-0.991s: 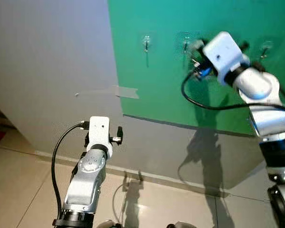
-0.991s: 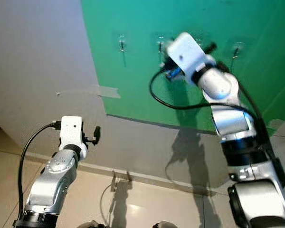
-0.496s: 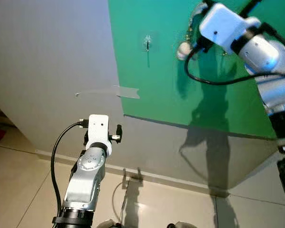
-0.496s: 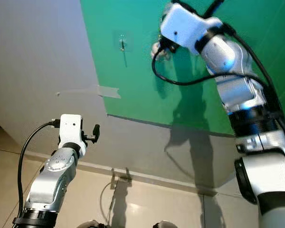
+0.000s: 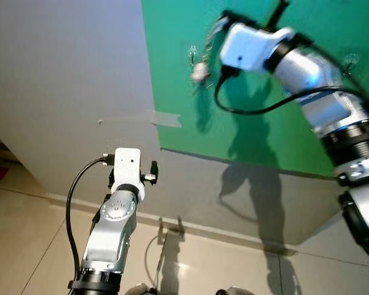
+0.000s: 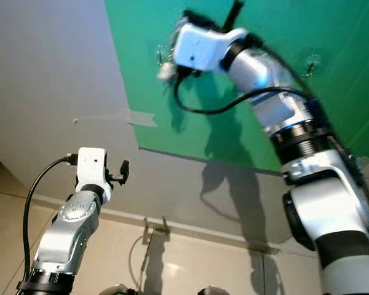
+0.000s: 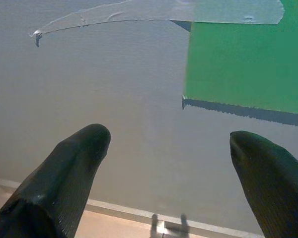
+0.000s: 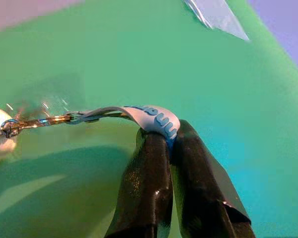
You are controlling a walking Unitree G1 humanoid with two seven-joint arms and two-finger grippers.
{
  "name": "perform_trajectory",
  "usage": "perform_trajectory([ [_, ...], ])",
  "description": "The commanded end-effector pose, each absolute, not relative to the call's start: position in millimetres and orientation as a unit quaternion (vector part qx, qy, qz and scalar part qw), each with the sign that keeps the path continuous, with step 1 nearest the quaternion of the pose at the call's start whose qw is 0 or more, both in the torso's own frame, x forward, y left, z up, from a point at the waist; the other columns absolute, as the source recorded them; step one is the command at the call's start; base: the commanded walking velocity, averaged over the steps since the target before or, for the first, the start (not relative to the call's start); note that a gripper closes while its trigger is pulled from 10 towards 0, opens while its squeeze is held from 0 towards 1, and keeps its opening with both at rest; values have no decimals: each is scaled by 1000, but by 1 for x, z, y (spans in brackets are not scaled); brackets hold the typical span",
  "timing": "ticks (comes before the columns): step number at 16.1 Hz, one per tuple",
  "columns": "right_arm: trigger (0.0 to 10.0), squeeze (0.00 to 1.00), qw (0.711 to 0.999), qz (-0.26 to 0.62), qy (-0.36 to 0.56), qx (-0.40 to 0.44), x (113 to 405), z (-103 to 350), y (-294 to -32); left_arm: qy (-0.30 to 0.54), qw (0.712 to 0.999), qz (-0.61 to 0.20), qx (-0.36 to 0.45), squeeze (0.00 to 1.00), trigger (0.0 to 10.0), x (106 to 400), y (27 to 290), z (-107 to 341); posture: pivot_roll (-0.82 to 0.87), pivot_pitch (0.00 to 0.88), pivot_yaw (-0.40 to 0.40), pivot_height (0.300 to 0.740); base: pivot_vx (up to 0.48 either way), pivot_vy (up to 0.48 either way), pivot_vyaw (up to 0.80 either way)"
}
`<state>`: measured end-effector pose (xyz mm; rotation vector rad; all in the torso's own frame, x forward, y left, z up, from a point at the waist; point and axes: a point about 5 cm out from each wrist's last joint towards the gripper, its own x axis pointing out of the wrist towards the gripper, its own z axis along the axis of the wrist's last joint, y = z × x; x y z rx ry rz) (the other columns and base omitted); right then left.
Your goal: Hang keys on a hook
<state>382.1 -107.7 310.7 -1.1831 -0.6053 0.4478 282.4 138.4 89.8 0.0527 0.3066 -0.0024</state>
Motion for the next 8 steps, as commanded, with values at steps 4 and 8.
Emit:
perform_trajectory([
  [4,0,0,763,217,-289,-536,383,311,-103,150,988,5,28,0,10000,281,141,91,-108,0,25,740,0,0,0],
  [8,0,0,761,214,-283,-542,388,308,-104,151,988,5,29,0,10000,280,141,91,-105,0,24,740,0,0,0],
])
